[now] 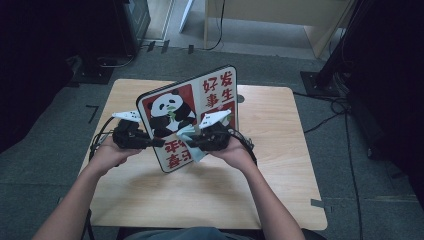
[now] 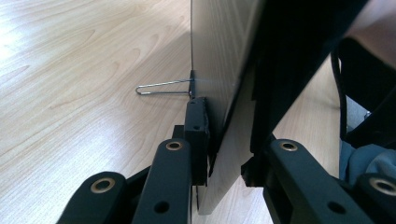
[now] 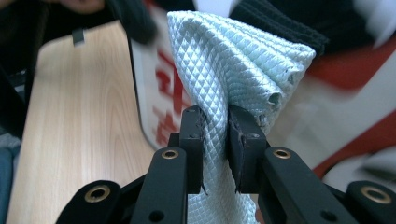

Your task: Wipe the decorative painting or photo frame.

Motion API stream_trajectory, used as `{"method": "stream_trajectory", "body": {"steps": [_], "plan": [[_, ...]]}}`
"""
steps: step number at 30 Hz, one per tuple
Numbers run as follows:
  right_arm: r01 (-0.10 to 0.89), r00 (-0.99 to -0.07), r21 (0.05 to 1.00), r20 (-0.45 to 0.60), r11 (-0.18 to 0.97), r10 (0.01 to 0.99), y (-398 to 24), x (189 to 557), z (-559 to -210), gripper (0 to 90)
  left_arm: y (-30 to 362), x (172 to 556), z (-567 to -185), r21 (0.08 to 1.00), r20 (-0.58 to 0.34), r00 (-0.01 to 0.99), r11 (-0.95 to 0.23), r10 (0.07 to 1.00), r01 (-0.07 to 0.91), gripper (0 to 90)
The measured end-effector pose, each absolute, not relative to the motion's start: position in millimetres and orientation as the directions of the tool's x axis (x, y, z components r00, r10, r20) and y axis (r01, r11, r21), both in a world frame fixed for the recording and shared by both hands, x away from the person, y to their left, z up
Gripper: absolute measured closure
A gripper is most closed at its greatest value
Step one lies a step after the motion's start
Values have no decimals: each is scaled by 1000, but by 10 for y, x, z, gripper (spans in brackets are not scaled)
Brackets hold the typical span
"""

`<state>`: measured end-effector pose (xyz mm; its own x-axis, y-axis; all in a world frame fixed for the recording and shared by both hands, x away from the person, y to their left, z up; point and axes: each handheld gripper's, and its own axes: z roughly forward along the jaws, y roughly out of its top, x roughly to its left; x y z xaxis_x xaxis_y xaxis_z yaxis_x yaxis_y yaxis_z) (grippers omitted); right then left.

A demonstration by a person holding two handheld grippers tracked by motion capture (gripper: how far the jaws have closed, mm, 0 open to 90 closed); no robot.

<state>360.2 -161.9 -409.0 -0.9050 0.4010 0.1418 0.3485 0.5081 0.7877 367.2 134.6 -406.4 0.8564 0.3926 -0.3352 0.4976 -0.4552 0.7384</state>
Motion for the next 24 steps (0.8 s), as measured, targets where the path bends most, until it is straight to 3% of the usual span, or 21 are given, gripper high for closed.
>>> {"method": "stream_trajectory", "body": {"steps": [15,24], "plan": [[227,-922,836,18,500,388,-1417,3761,-3132,772,1345,3663,-4060,740,-330,858,-457,393,494,773],[181,-927,844,-26,506,375,-1220,3795,-2863,767,1343,3655,-4057,740,-324,862,-462,391,488,775]]}}
